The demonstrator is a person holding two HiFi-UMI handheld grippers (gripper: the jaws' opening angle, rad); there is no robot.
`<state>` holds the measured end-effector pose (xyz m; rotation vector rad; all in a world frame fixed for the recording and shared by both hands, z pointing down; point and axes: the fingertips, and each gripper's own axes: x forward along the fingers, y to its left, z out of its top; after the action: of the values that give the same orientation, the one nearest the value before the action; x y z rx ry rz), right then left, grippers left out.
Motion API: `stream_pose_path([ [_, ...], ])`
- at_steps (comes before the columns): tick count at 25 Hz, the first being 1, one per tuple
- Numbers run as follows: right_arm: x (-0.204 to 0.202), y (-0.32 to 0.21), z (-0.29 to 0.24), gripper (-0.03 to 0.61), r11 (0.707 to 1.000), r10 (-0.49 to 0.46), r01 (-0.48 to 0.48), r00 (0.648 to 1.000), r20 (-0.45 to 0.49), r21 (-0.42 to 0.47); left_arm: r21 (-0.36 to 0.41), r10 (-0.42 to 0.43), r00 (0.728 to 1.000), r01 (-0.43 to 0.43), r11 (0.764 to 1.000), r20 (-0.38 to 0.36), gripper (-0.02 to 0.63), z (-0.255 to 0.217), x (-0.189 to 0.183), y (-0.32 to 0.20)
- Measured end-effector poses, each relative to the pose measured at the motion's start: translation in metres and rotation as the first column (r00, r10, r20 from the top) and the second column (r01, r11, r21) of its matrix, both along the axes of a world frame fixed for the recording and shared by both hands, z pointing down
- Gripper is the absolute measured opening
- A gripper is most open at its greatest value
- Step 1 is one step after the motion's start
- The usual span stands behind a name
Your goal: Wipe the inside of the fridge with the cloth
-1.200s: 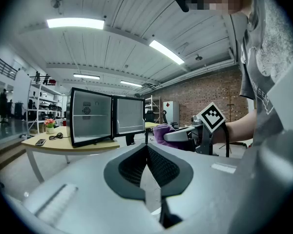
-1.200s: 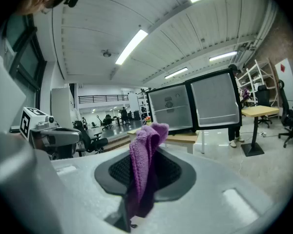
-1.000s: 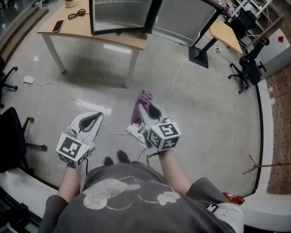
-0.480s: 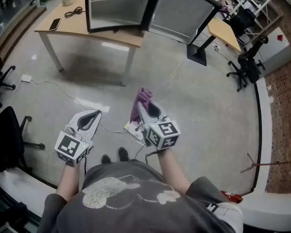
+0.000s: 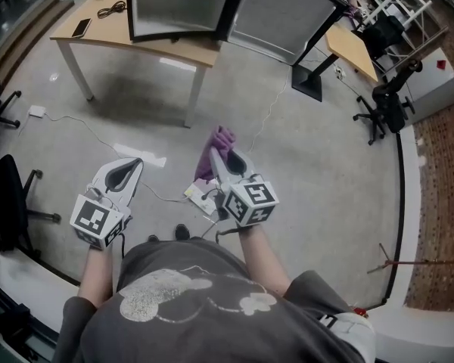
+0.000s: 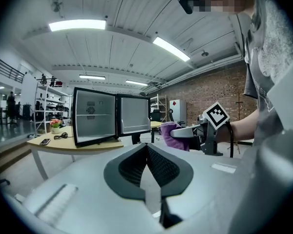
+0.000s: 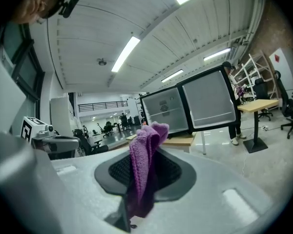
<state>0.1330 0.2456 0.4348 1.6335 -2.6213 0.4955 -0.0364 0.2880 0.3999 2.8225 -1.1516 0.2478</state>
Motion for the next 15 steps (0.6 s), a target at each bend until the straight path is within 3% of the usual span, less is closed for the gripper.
stream_pose_path([
  [7,0.030,-0.021,0.010,0.078,1.000,0.002,-0.001,1.000,0.015,-0.028,0.011,-0.070,0.998,0.070,0.998,-0.002,0.018,-0.004,0.013,-0.015],
  [15,0.022,-0.047,0.023,0.078,0.998,-0.029,0.031,0.999,0.030,-0.054,-0.009,-0.087,0.996,0.087,0.996,0.011,0.018,0.004,0.011,-0.042],
])
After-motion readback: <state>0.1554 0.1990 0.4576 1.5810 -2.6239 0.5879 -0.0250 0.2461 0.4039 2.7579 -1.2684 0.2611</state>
